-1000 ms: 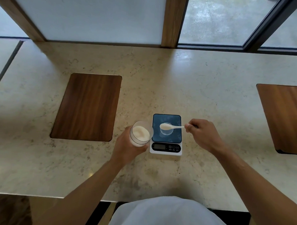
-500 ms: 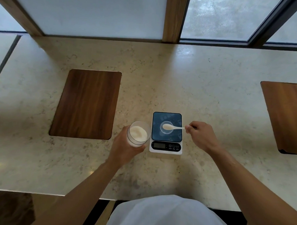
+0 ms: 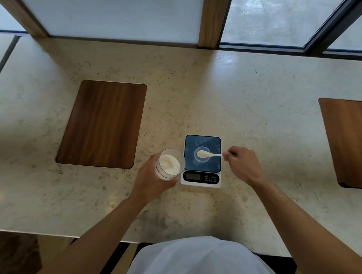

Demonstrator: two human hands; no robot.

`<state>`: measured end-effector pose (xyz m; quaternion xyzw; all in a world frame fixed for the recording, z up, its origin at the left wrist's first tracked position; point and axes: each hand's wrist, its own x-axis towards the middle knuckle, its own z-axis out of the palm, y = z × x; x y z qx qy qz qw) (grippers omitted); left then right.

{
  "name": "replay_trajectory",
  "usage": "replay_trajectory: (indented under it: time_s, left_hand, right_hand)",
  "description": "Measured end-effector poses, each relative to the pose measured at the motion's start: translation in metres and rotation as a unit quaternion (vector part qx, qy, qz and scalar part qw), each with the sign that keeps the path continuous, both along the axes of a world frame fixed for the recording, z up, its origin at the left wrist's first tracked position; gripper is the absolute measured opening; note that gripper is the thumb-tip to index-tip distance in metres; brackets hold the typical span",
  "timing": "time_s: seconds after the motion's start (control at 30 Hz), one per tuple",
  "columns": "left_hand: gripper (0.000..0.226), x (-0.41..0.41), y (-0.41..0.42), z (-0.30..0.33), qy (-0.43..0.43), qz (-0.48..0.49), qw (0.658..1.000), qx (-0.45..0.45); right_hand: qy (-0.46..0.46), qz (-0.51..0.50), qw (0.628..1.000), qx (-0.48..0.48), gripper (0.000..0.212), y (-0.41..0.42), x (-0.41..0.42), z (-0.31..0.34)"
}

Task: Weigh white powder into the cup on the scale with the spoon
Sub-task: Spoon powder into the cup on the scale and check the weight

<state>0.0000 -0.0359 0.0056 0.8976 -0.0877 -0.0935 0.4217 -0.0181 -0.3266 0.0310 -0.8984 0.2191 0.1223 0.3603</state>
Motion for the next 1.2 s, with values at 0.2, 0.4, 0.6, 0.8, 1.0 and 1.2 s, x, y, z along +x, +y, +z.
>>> replay_trajectory:
  time_s: [0.2, 0.4, 0.6, 0.8, 1.0, 1.2]
  left_hand:
    - [0.079, 0.001, -0.002, -0.001, 0.003, 0.0, 1.0, -0.017]
    - [0.079, 0.001, -0.002, -0.002, 0.021, 0.004, 0.999, -0.025]
    - [0.078, -0.001, -0.001, -0.002, 0.028, 0.01, 0.999, -0.031]
    - [0.079, -0.001, -0.001, -0.001, 0.03, 0.008, 0.999, -0.033]
    - [0.078, -0.001, -0.001, -0.001, 0.031, 0.007, 0.999, -0.038]
    - [0.077, -0.001, 0.0, -0.001, 0.032, 0.008, 0.999, -0.04]
  right_hand:
    - [0.007, 0.011, 1.0, -0.009, 0.028, 0.005, 0.001, 0.0]
    - [0.002, 0.011, 1.0, -0.025, 0.028, 0.006, 0.003, 0.0]
    - [0.0, 0.026, 0.998, -0.061, 0.029, 0.006, 0.004, -0.001]
    - [-0.002, 0.028, 0.997, -0.07, 0.026, 0.007, 0.004, 0.002]
    - [-0.01, 0.033, 0.996, -0.081, 0.028, 0.006, 0.003, 0.007]
    - [-0.027, 0.036, 0.995, -0.089, 0.026, 0.008, 0.001, 0.011]
